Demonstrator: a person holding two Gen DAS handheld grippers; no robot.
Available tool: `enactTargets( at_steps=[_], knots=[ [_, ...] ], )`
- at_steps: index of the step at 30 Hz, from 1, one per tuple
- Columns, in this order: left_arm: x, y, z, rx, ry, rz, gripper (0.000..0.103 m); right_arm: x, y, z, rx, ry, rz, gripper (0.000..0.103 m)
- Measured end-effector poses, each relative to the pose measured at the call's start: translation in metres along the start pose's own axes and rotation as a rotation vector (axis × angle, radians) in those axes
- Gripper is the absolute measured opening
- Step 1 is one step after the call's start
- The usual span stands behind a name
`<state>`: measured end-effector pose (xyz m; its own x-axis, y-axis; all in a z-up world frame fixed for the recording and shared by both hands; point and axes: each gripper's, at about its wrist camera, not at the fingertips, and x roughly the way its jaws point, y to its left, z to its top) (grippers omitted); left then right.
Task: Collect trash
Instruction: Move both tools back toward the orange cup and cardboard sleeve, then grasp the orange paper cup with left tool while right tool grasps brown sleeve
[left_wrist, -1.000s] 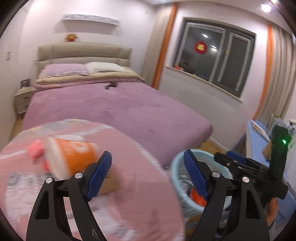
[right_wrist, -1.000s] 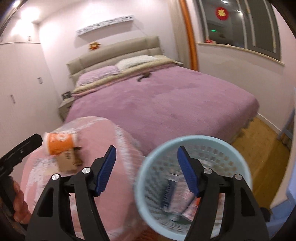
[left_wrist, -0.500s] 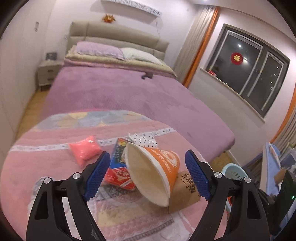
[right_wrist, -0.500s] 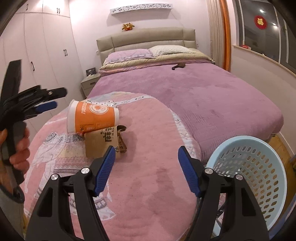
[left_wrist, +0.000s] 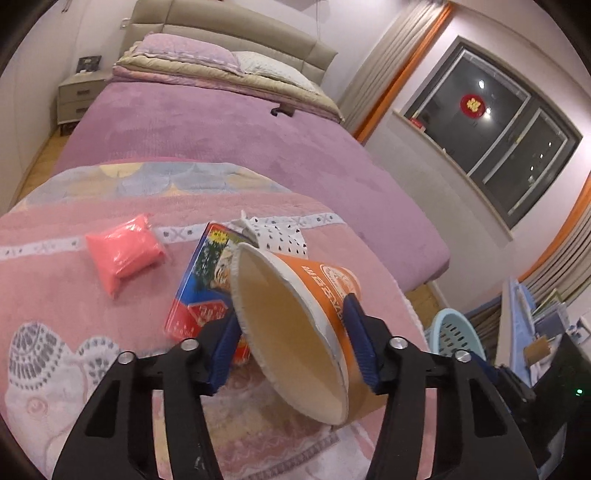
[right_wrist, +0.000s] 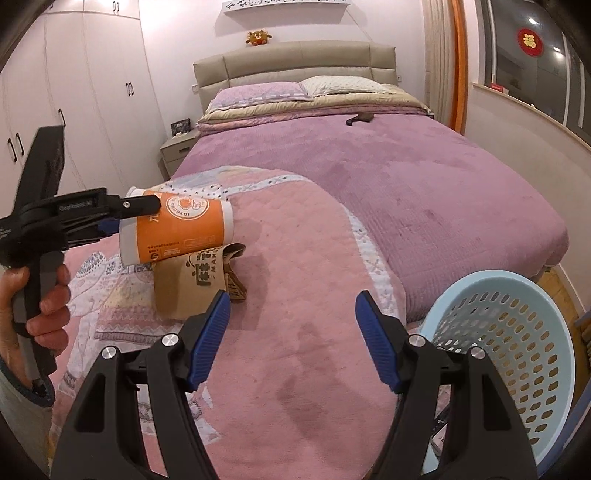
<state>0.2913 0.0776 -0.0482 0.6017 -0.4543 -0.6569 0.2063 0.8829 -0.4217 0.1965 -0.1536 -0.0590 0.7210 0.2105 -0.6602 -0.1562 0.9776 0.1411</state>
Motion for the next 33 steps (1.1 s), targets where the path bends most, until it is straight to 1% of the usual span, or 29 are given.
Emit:
enactTargets(
  at_steps=[4, 6, 8, 12, 13, 15, 16, 18, 20, 23, 26, 28, 31, 33],
  knots=[
    [-0.024, 0.004, -0.013, -0.021, -0.052, -0.034, 0.036, 0.000, 0.008, 0.001, -0.011, 0.003, 0.017, 0.066],
    [-0.038, 0.002, -0.021, -0.020, -0.073, -0.036, 0.033, -0.001, 0.014, 0.002, -0.022, 0.000, 0.025, 0.066],
    [-0.058, -0.001, -0.029, -0.012, -0.109, -0.029, 0.031, -0.004, 0.022, 0.001, -0.038, -0.006, 0.034, 0.066],
    [-0.098, -0.007, -0.052, 0.032, -0.189, 0.034, 0.031, -0.009, 0.036, -0.001, -0.063, -0.012, 0.048, 0.066],
    [-0.110, -0.007, -0.063, 0.045, -0.211, 0.058, 0.031, -0.009, 0.039, -0.002, -0.068, -0.011, 0.050, 0.066],
    [-0.122, -0.006, -0.077, 0.066, -0.228, 0.105, 0.031, -0.009, 0.045, -0.005, -0.073, -0.008, 0.058, 0.066],
    [-0.128, -0.004, -0.087, 0.079, -0.235, 0.145, 0.031, -0.008, 0.048, -0.007, -0.075, -0.006, 0.061, 0.066],
    [-0.132, 0.001, -0.106, 0.104, -0.229, 0.211, 0.031, -0.007, 0.054, -0.010, -0.082, -0.002, 0.067, 0.066],
    [-0.132, 0.009, -0.119, 0.109, -0.215, 0.227, 0.032, -0.005, 0.059, -0.013, -0.089, 0.003, 0.068, 0.066],
    [-0.134, 0.015, -0.139, 0.105, -0.202, 0.222, 0.034, -0.004, 0.065, -0.016, -0.099, 0.008, 0.065, 0.066],
    [-0.134, 0.014, -0.152, 0.114, -0.191, 0.248, 0.036, -0.001, 0.066, -0.014, -0.099, 0.018, 0.066, 0.066],
    [-0.132, 0.011, -0.157, 0.128, -0.187, 0.263, 0.039, 0.004, 0.064, -0.010, -0.094, 0.028, 0.074, 0.067],
    [-0.132, 0.011, -0.163, 0.127, -0.182, 0.264, 0.039, 0.016, 0.058, -0.001, -0.074, 0.050, 0.093, 0.072],
    [-0.132, 0.013, -0.166, 0.119, -0.182, 0.257, 0.040, 0.028, 0.055, 0.005, -0.053, 0.075, 0.118, 0.072]
  ],
)
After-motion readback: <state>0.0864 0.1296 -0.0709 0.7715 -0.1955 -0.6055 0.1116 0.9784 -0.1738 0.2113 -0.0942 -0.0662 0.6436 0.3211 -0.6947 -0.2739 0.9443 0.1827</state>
